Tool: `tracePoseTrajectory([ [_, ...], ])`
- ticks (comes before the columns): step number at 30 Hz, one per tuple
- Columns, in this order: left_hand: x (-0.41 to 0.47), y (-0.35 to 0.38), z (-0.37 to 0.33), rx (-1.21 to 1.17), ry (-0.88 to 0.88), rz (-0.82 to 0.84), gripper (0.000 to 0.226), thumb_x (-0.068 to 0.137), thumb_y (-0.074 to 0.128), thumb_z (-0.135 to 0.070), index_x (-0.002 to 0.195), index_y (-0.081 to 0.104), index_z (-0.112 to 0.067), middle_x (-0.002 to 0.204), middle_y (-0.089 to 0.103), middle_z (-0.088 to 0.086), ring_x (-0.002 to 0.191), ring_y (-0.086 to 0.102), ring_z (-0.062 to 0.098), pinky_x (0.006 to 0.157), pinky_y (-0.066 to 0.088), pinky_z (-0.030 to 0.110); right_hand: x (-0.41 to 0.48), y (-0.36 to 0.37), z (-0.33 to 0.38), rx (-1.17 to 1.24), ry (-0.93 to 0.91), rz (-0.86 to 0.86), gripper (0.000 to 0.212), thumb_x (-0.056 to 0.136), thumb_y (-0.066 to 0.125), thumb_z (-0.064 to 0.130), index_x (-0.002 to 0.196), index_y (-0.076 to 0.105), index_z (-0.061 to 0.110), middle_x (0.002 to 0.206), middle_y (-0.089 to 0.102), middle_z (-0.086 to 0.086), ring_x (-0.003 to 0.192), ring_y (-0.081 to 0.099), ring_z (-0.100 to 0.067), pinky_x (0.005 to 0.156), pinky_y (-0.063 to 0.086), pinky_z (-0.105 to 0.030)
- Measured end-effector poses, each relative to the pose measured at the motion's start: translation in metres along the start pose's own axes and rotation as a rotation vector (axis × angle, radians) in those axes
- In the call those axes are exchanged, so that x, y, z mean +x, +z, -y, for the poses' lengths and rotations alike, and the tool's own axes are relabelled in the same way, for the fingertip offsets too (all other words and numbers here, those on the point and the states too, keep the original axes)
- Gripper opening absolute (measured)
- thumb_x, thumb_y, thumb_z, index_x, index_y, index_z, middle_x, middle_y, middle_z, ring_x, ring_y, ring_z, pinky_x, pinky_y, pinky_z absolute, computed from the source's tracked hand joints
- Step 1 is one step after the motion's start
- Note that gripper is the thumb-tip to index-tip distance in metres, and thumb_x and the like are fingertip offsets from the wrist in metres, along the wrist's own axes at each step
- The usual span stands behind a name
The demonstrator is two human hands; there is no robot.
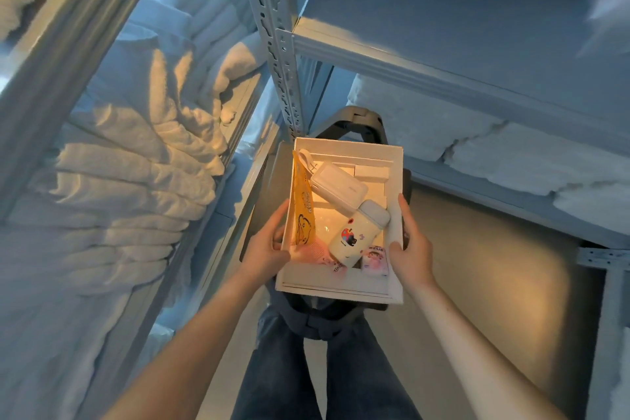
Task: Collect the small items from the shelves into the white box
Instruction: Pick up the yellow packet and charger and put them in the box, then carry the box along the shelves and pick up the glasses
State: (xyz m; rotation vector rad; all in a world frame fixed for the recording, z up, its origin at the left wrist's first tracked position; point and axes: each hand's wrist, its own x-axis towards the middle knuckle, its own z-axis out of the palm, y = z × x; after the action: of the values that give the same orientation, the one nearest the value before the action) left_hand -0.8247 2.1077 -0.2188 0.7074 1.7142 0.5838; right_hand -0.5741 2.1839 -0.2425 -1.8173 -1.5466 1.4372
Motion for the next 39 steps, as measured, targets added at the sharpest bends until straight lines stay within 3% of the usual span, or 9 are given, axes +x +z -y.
tracePoseTrajectory([
  [3, -0.016, -0.009, -0.018, -0.012, 0.060, 0.037, 0.096, 0.076, 0.065, 0.015, 0.149, 0.027, -0.034, 0.122, 0.066, 0.002, 0.108, 0.064, 0.016, 0.064, 0.052, 0.016, -0.018, -0.005, 0.012, 0.008, -0.005, -0.116, 0.079, 0.090, 0.051, -0.008, 0.148, 0.032, 0.041, 0.118, 0.049, 0.036, 0.096, 0.063, -0.009, 0.072, 0.056, -0.036],
  [7, -0.038, -0.027, -0.048, 0.062, 0.181, 0.065, 0.091, 0.077, 0.060, 0.018, 0.145, 0.032, -0.037, 0.114, 0.065, -0.013, 0.103, 0.066, 0.008, 0.060, 0.052, 0.017, -0.064, -0.015, 0.039, 0.096, -0.009, -0.265, 0.078, 0.089, 0.054, -0.005, 0.149, 0.031, 0.040, 0.139, 0.050, 0.024, 0.120, 0.055, -0.004, 0.092, 0.054, -0.030],
  [11, -0.070, -0.042, -0.087, 0.160, 0.340, 0.078, 0.087, 0.078, 0.071, -0.001, 0.136, 0.035, -0.054, 0.108, 0.071, -0.017, 0.101, 0.069, 0.006, 0.079, 0.059, 0.032, -0.116, -0.031, 0.071, 0.193, -0.001, -0.404, 0.078, 0.084, 0.056, -0.008, 0.146, 0.040, 0.037, 0.133, 0.058, 0.016, 0.113, 0.060, -0.005, 0.086, 0.055, -0.026],
  [14, -0.099, -0.044, -0.121, 0.281, 0.505, 0.065, 0.084, 0.079, 0.075, -0.015, 0.130, 0.028, -0.062, 0.102, 0.073, -0.015, 0.093, 0.070, 0.005, 0.072, 0.057, 0.021, -0.149, -0.053, 0.103, 0.238, -0.036, -0.458, 0.077, 0.082, 0.061, -0.006, 0.143, 0.043, 0.039, 0.133, 0.060, 0.013, 0.112, 0.060, -0.006, 0.087, 0.055, -0.031],
  [17, -0.129, -0.047, -0.157, 0.352, 0.628, 0.065, 0.077, 0.081, 0.073, -0.025, 0.134, 0.028, -0.059, 0.088, 0.074, -0.014, 0.078, 0.067, -0.002, 0.059, 0.044, 0.009, -0.181, -0.077, 0.138, 0.226, -0.100, -0.525, 0.072, 0.081, 0.068, 0.002, 0.141, 0.045, 0.035, 0.123, 0.064, 0.010, 0.101, 0.062, -0.005, 0.070, 0.050, -0.013],
  [20, -0.151, -0.046, -0.188, 0.361, 0.699, 0.090, 0.076, 0.079, 0.076, -0.029, 0.133, 0.031, -0.058, 0.075, 0.071, -0.009, 0.064, 0.065, -0.003, 0.061, 0.050, 0.017, -0.210, -0.102, 0.163, 0.190, -0.149, -0.601, 0.073, 0.078, 0.071, 0.002, 0.140, 0.048, 0.033, 0.117, 0.067, 0.010, 0.091, 0.062, 0.001, 0.058, 0.044, -0.005],
  [23, -0.173, -0.037, -0.215, 0.330, 0.750, 0.148, 0.075, 0.078, 0.078, -0.027, 0.131, 0.035, -0.058, 0.081, 0.076, -0.007, 0.071, 0.070, 0.006, 0.071, 0.058, 0.031, -0.236, -0.126, 0.173, 0.187, -0.147, -0.656, 0.080, 0.072, 0.074, 0.004, 0.139, 0.049, 0.039, 0.121, 0.065, 0.016, 0.097, 0.062, 0.002, 0.067, 0.047, -0.011],
  [31, -0.227, 0.026, -0.258, 0.369, 0.856, 0.354, 0.064, 0.086, 0.070, -0.021, 0.135, 0.040, -0.048, 0.061, 0.073, -0.010, 0.050, 0.065, 0.002, 0.056, 0.047, 0.018, -0.315, -0.172, 0.153, 0.217, -0.093, -0.821, 0.093, 0.064, 0.076, 0.012, 0.139, 0.038, 0.054, 0.115, 0.067, 0.017, 0.089, 0.066, -0.004, 0.084, 0.057, -0.037],
  [39, -0.285, 0.156, -0.269, 0.405, 0.915, 0.552, 0.049, 0.089, 0.067, -0.031, 0.121, 0.043, -0.059, 0.065, 0.074, -0.012, 0.056, 0.064, -0.003, 0.067, 0.048, 0.030, -0.403, -0.234, 0.078, 0.255, 0.056, -1.045, 0.093, 0.070, 0.075, 0.010, 0.145, 0.034, 0.048, 0.121, 0.061, 0.016, 0.095, 0.060, -0.001, 0.066, 0.048, -0.016],
])
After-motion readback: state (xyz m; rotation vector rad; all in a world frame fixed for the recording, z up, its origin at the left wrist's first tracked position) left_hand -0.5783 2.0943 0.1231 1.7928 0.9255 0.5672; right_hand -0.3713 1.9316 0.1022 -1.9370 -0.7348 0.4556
